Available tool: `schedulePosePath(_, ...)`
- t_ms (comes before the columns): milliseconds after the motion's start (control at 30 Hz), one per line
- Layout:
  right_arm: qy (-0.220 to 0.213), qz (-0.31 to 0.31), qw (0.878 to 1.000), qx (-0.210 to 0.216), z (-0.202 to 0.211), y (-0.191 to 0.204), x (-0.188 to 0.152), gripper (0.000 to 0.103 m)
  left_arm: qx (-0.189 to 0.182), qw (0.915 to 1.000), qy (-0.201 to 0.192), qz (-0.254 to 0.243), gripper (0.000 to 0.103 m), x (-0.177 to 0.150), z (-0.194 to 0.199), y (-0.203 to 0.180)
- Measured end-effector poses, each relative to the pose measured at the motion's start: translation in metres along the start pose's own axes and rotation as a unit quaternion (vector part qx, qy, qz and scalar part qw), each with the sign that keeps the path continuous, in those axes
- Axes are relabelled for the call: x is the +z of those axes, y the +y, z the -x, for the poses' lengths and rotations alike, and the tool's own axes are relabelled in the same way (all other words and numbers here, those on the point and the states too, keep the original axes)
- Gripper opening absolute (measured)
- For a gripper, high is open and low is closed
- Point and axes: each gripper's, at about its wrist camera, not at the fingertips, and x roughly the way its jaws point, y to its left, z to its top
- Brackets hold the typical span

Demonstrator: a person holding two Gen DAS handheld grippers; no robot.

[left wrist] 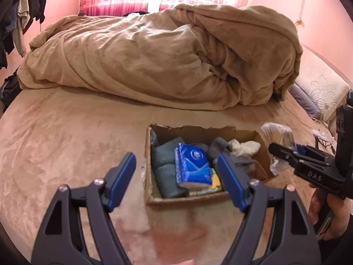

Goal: Organize objects
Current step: 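Lower the cotton swab bag into the box and open the right tool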

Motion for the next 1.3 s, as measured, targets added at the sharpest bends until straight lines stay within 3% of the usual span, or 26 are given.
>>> schedulePosePath(467, 0.029, -0.017, 0.999, -0.012, -0.074, -0.023, 0.001, 0.049, 0.002, 0.9995, 0.031, -0.001, 0.077, -0.001, -0.052, 0.004)
schedulePosePath(633, 0.032, -0.004, 0.999, -0.020, -0.074, -0.019, -0.003, 0.057, 0.004, 0.9991, 0.041, 0.000, 0.077, -0.004, -0.056, 0.004)
schedulePosePath(800, 0.037, 0.015, 0.999, -0.025, -0.071, -0.009, -0.005, 0.078, 0.000, 0.9994, 0.034, -0.002, 0.077, -0.006, -0.041, 0.002)
schedulePosePath(1300, 0.017, 0.007, 0.999, -0.037, -0.001, 0.005, -0.017, 0.079, -0.002, 1.0000, 0.002, -0.007, 0.077, -0.017, 0.033, -0.008)
